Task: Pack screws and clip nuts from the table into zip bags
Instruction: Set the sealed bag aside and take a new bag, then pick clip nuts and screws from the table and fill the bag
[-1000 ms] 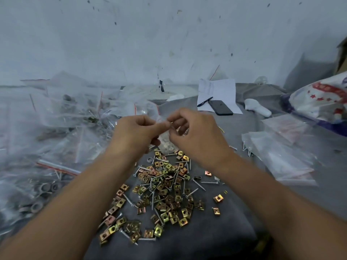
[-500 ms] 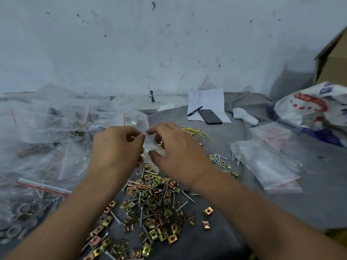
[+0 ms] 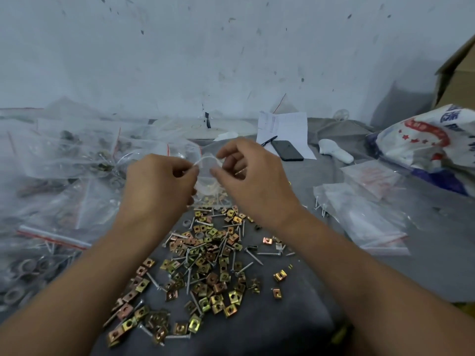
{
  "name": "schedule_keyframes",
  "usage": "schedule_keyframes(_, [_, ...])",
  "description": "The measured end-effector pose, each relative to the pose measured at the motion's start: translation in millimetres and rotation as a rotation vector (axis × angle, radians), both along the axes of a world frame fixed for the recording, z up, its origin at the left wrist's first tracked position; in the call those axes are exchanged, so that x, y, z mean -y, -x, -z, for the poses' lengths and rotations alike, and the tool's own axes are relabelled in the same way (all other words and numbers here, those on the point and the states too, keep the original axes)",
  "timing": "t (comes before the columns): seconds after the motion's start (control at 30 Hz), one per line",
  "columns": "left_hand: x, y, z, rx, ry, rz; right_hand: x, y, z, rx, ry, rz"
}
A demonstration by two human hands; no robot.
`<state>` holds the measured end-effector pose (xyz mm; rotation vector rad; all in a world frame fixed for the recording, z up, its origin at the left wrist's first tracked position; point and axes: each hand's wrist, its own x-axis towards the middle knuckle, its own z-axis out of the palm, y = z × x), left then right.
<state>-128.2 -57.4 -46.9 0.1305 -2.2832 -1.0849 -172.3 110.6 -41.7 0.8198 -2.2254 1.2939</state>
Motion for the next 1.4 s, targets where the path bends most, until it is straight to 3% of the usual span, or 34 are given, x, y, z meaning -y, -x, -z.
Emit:
schedule_keyframes(0.13, [26.2, -2.1, -4.9, -0.07, -0.173, -0.046, -18.1, 16.8, -1.2, 0.147, 0.083, 0.004])
schedule_keyframes(0.2, [38.3, -4.7, -9.0, -0.125, -0.251, -0.081, -29.8, 29.5, 6.3, 0.139, -0.074, 0.045])
schedule_keyframes(0.3, [49.1, -7.3, -15.1, -0.227, -0.331, -0.136, -37.5, 40.5, 19.0, 0.163, -0.355, -0.057])
schedule_keyframes(0.5, [56.8, -8.1, -15.7, -0.259, -0.287, -0.176, -27.9, 48.8, 29.2, 0.226, -0.777, -0.139])
schedule_keyframes(1.07, [39.7, -16.2, -10.7, -0.169, -0.142, -0.163, -41.5, 60.5, 35.7, 0.233, -0.8, -0.094])
schedule_keyframes(1.27, [42.0, -15.3, -10.8, -0.153, -0.122, -0.166, -53.2, 67.8, 33.5, 0.211, -0.626, -0.002])
schedule_keyframes(1.4, [41.5, -14.0, -8.8, -0.155, -0.122, -0.161, -54.7, 62.8, 31.6, 0.293, -0.52, -0.115])
